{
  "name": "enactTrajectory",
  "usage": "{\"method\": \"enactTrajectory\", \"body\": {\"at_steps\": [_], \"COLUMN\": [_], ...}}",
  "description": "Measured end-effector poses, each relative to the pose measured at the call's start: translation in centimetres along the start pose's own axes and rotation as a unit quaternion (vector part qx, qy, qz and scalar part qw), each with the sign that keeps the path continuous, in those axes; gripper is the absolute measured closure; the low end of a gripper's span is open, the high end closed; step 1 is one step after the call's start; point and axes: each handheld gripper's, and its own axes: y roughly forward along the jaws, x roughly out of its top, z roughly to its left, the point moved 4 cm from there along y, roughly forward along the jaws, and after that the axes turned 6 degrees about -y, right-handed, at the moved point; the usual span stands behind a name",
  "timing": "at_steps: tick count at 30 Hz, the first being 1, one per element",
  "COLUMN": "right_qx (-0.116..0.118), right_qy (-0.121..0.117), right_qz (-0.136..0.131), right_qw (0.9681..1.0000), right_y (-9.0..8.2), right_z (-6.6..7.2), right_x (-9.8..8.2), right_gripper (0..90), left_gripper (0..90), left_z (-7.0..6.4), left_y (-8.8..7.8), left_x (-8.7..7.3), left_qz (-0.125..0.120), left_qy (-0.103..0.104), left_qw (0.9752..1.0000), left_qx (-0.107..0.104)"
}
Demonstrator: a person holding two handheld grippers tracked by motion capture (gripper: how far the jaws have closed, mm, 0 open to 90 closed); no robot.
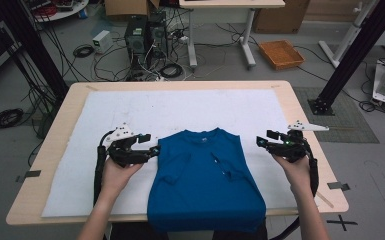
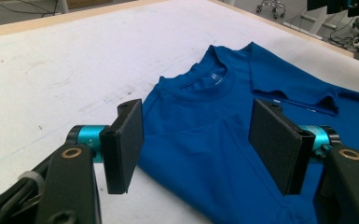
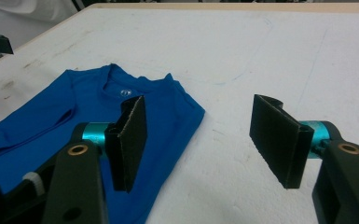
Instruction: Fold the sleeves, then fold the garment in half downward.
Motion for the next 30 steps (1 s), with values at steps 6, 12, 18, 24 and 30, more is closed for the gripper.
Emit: {"method": "enactTrajectory", "body": {"at_steps": [6, 12, 18, 24, 30], "right_qx": [0.001, -0.002, -0.012, -0.012, -0.017], "right_qy": [-0.003, -0.004, -0.003, 0.001, 0.002], "right_qz": [0.004, 0.011, 0.029, 0.056, 0.074], "right_qw": [1.0000, 0.9999, 0.9995, 0.9983, 0.9971], "right_y": [0.2, 0.8, 2.0, 4.4, 7.4], "right_z": [0.1, 0.0, -0.1, -0.3, -0.3], "right_x": [0.0, -0.2, -0.4, -0.7, -0.4], "right_gripper": [35.7, 36.0, 43.5, 51.9, 54.5], "left_gripper": [35.8, 35.8, 39.7, 52.6, 53.8], "left_z": [0.2, 0.7, 1.7, 3.4, 4.3], "left_y": [-0.2, 0.3, 1.7, 3.0, 5.9], "left_x": [0.1, -0.2, -0.6, -0.9, -0.2], "left_qz": [-0.007, 0.003, 0.025, 0.043, 0.087], "left_qy": [-0.003, -0.020, -0.052, -0.105, -0.090], "left_qw": [1.0000, 0.9998, 0.9982, 0.9922, 0.9894], "left_qx": [0.001, 0.007, 0.015, 0.052, 0.074]}}
